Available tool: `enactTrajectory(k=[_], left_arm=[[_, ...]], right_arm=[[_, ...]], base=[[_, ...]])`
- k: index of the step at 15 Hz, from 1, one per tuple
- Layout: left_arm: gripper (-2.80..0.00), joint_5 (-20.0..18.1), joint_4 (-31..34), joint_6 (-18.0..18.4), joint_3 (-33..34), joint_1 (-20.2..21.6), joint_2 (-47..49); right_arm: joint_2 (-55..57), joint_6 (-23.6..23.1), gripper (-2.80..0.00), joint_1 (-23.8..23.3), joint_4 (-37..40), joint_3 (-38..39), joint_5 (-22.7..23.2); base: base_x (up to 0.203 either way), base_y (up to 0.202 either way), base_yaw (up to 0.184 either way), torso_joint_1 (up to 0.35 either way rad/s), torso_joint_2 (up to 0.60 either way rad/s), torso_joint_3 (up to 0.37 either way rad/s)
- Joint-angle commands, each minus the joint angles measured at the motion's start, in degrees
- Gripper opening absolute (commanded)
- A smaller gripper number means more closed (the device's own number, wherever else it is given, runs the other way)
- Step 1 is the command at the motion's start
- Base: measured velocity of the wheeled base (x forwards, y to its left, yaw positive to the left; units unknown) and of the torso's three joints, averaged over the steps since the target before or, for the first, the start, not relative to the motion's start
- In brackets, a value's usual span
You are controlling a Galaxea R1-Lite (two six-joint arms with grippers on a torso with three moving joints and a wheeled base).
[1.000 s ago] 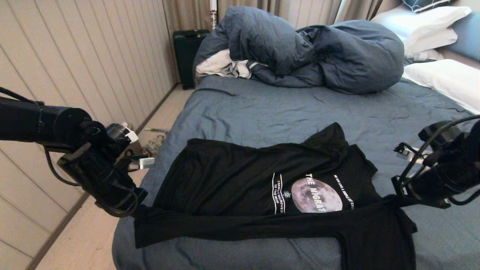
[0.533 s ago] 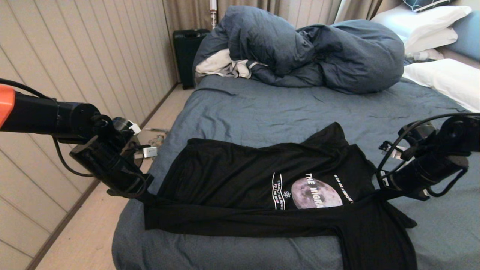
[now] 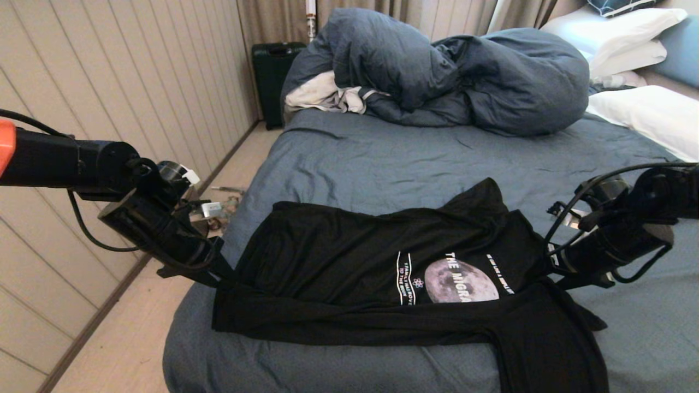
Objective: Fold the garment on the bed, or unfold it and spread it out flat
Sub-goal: Fold the black T-shirt
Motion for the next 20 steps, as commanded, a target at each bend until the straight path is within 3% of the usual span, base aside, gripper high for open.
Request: enactTrajectory(k=[1, 5, 6, 7, 11, 14, 18, 19, 20], left_arm=[[0.00, -0.1, 0.6, -0.1, 0.7, 0.3, -4.1], [0.00, -0.3, 0.8, -0.3, 5.6, 2.6, -16.3], [-2.80, -0.3, 0.5, -0.3, 8.2, 3.2, -20.1], [-2.80, -0.4, 0.3, -0.2, 11.9, 3.6, -23.1], [-2.80, -2.0, -6.2, 0.4, 31.5, 4.0, -29.1], [-2.80, -2.5, -16.2, 0.3, 41.9, 4.1, -31.4], [-2.80, -2.5, -16.6, 0.1, 41.7, 4.1, -32.9], [-2.80, -2.5, -16.6, 0.1, 41.7, 4.1, -33.0], [-2.80, -2.5, -16.7, 0.2, 41.7, 4.1, -33.0]], right_arm=[[-2.7, -0.1, 0.00, -0.8, 0.2, 0.9, 0.8], [-11.4, -0.7, 0.00, -5.2, 0.8, 3.6, 6.3], [-14.6, -1.3, -2.80, -6.2, 1.0, 5.7, 6.6], [-17.4, -3.0, -2.80, -7.5, 1.1, 8.8, 6.9], [-21.6, -18.9, -2.80, -15.8, 1.4, 25.0, 7.4], [-20.1, -22.3, -2.80, -19.1, -0.3, 32.9, 7.3], [-15.3, -22.8, -2.80, -19.3, -17.7, 43.2, 7.3], [-15.5, -23.1, -1.94, -19.6, -19.9, 44.9, 7.2], [-16.5, -23.8, 0.00, -19.9, -20.5, 45.7, 7.1]], base=[[0.000, 0.000, 0.000, 0.000, 0.00, 0.000], [0.000, 0.000, 0.000, 0.000, 0.00, 0.000], [0.000, 0.000, 0.000, 0.000, 0.00, 0.000], [0.000, 0.000, 0.000, 0.000, 0.00, 0.000], [0.000, 0.000, 0.000, 0.000, 0.00, 0.000], [0.000, 0.000, 0.000, 0.000, 0.00, 0.000], [0.000, 0.000, 0.000, 0.000, 0.00, 0.000], [0.000, 0.000, 0.000, 0.000, 0.00, 0.000], [0.000, 0.000, 0.000, 0.000, 0.00, 0.000]])
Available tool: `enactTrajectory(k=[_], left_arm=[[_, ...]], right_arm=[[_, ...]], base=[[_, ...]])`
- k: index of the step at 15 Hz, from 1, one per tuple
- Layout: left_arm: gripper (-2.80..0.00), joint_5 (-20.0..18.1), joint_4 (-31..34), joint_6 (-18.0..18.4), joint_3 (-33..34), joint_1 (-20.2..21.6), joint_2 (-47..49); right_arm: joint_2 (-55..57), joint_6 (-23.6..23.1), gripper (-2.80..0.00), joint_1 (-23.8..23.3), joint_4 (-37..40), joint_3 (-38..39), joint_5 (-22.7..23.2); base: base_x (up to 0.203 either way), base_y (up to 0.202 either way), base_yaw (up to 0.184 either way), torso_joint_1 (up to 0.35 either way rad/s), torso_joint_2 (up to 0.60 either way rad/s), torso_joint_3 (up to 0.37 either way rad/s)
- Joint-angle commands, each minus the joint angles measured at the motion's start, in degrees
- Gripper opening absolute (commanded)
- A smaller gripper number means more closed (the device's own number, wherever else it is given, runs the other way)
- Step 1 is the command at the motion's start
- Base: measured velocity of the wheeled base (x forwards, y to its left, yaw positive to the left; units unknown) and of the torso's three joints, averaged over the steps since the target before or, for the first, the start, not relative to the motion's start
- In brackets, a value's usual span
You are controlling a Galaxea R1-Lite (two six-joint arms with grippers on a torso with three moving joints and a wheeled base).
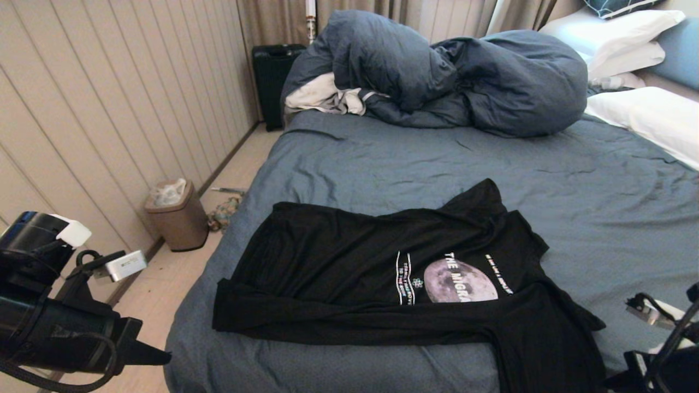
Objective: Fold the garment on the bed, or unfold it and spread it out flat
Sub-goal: Fold the black T-shirt
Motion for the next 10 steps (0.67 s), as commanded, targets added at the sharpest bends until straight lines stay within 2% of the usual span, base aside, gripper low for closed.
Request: enactTrajectory(k=[1, 3, 7, 10], left_arm=[[-2.80, -0.2, 0.1, 0.0, -0.1, 0.0, -0.3], [-2.80, -0.4, 0.0, 0.0, 0.1, 0.0, -1.0], [-2.80, -0.4, -0.1, 0.2, -0.8, 0.0, -0.7], [-2.80, -1.4, 0.0, 0.3, -1.0, 0.0, -0.8]], right_arm=[[-0.1, -0.7, 0.00, -0.1, -0.5, 1.8, 0.0], [0.3, -0.9, 0.00, 0.1, -1.7, 3.4, 0.0], [1.0, -0.4, 0.00, 0.1, -11.7, 8.6, -0.1], [1.4, 0.2, 0.00, 0.5, -15.4, 12.3, -0.2]], base=[[0.000, 0.000, 0.000, 0.000, 0.00, 0.000], [0.000, 0.000, 0.000, 0.000, 0.00, 0.000], [0.000, 0.000, 0.000, 0.000, 0.00, 0.000], [0.000, 0.000, 0.000, 0.000, 0.00, 0.000]])
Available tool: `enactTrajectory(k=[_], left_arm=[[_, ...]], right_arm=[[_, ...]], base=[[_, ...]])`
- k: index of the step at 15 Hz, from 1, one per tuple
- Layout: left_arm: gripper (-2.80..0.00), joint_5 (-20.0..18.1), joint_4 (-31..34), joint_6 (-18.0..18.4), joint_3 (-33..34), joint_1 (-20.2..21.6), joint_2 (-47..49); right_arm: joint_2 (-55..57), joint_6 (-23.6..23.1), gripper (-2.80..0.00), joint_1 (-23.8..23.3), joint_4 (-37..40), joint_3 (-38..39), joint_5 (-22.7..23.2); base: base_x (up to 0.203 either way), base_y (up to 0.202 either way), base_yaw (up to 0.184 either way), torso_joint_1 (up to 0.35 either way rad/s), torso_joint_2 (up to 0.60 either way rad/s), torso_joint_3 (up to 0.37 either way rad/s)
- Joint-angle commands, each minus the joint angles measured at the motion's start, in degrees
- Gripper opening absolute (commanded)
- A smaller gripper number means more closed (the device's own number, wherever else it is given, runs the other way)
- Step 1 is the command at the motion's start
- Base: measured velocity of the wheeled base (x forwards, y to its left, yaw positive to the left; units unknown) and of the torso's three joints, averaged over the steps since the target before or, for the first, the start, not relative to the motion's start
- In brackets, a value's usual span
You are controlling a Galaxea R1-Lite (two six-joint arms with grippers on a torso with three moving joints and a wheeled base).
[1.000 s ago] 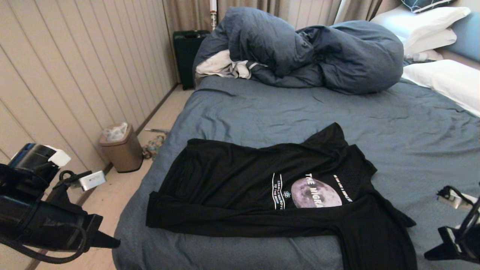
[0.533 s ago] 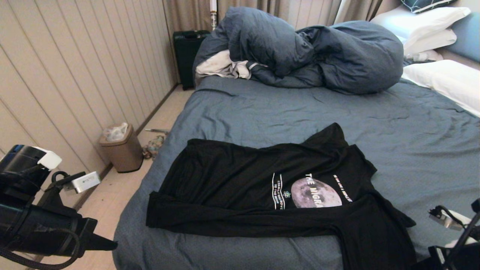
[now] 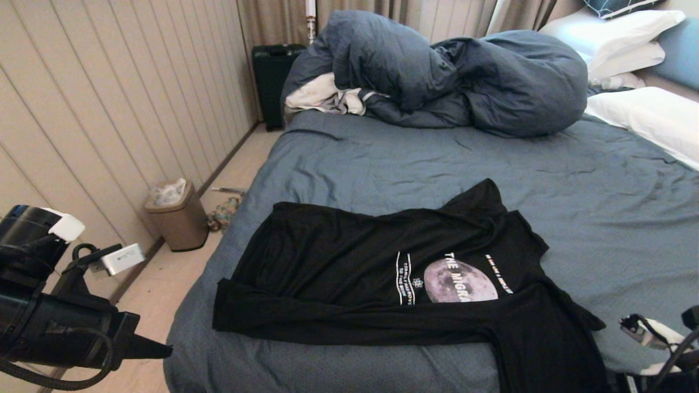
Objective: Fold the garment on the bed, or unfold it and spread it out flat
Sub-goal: Fold the black T-shirt
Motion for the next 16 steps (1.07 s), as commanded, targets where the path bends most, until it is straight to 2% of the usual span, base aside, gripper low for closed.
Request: enactTrajectory(k=[1, 7, 12, 16], left_arm=[[-2.80, -0.3, 0.2, 0.0, -0.3, 0.0, 0.5], [-2.80, -0.8, 0.9, 0.1, -2.0, 0.0, -0.1], [-2.80, -0.9, 1.0, 0.2, -1.5, 0.0, -1.5], [-2.80, -1.0, 0.9, 0.2, -1.7, 0.0, -0.5]], right_arm=[[-0.1, 0.0, -2.80, 0.9, -1.0, 2.0, 0.1], [0.5, 0.2, -2.80, 2.4, -3.2, 3.0, -3.7], [0.3, 0.1, -2.80, 2.5, -4.3, 3.3, -3.5], [-7.5, -0.1, -2.80, 4.1, -2.4, 4.9, -3.0]], base=[[0.000, 0.000, 0.000, 0.000, 0.00, 0.000], [0.000, 0.000, 0.000, 0.000, 0.00, 0.000], [0.000, 0.000, 0.000, 0.000, 0.00, 0.000], [0.000, 0.000, 0.000, 0.000, 0.00, 0.000]])
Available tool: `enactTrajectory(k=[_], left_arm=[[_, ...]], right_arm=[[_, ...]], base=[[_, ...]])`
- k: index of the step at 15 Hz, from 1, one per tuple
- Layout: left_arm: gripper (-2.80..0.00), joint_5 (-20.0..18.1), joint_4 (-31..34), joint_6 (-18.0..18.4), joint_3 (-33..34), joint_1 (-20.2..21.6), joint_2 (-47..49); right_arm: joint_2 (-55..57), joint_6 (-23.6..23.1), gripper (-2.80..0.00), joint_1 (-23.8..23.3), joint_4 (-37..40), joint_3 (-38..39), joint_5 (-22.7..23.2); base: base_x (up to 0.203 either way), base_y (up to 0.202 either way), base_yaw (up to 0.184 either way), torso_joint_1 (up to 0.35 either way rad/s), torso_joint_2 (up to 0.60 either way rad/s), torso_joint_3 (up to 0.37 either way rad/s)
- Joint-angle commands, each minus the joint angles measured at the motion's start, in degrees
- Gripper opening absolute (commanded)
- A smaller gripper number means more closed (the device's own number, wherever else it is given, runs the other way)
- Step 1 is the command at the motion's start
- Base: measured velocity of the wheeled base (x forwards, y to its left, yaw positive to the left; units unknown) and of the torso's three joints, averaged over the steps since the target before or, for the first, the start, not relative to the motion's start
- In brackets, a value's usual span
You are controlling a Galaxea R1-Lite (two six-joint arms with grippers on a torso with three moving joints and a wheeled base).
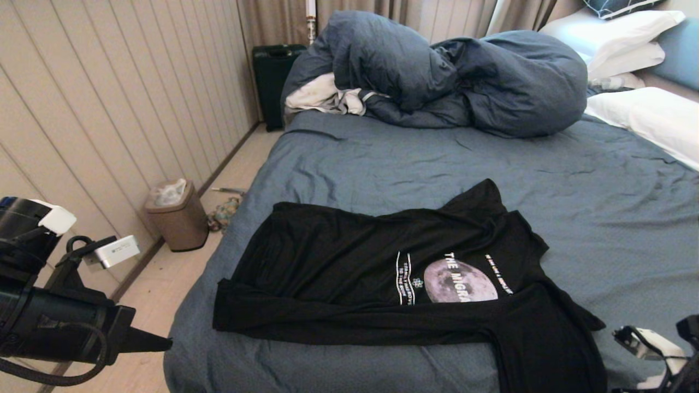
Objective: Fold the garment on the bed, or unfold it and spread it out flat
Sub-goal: Fold the black T-shirt
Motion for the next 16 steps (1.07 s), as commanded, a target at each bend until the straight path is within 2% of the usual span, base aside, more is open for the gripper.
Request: enactTrajectory(k=[1, 2, 4, 7, 11, 16], left_arm=[[-2.80, -0.4, 0.1, 0.0, -0.5, 0.0, 1.0], [-2.80, -1.2, 0.1, 0.0, -0.8, -0.1, 1.3], [-2.80, -2.3, 0.2, 0.0, -1.1, -0.4, 1.4], [-2.80, -2.3, 0.3, -0.2, -1.4, -0.4, 1.6], [-2.80, -2.3, 0.9, -0.2, -2.1, -0.4, 1.9], [-2.80, -2.1, 2.3, -0.2, -4.2, -0.4, 2.3]], right_arm=[[-6.9, -0.1, -2.80, 1.1, 2.0, -0.5, 0.4], [-10.1, 0.0, -2.80, 1.7, 5.6, -2.4, 1.1], [-14.7, 0.6, -2.80, 2.6, 18.4, -11.9, 4.2], [-14.7, 5.9, -2.80, 4.2, 30.1, -26.6, 8.9], [-5.7, 18.4, -2.80, 10.2, 32.9, -41.5, 10.3], [3.8, 36.7, -2.80, 15.9, 33.1, -57.3, 10.1]], base=[[0.000, 0.000, 0.000, 0.000, 0.00, 0.000], [0.000, 0.000, 0.000, 0.000, 0.00, 0.000], [0.000, 0.000, 0.000, 0.000, 0.00, 0.000], [0.000, 0.000, 0.000, 0.000, 0.00, 0.000], [0.000, 0.000, 0.000, 0.000, 0.00, 0.000], [0.000, 0.000, 0.000, 0.000, 0.00, 0.000]])
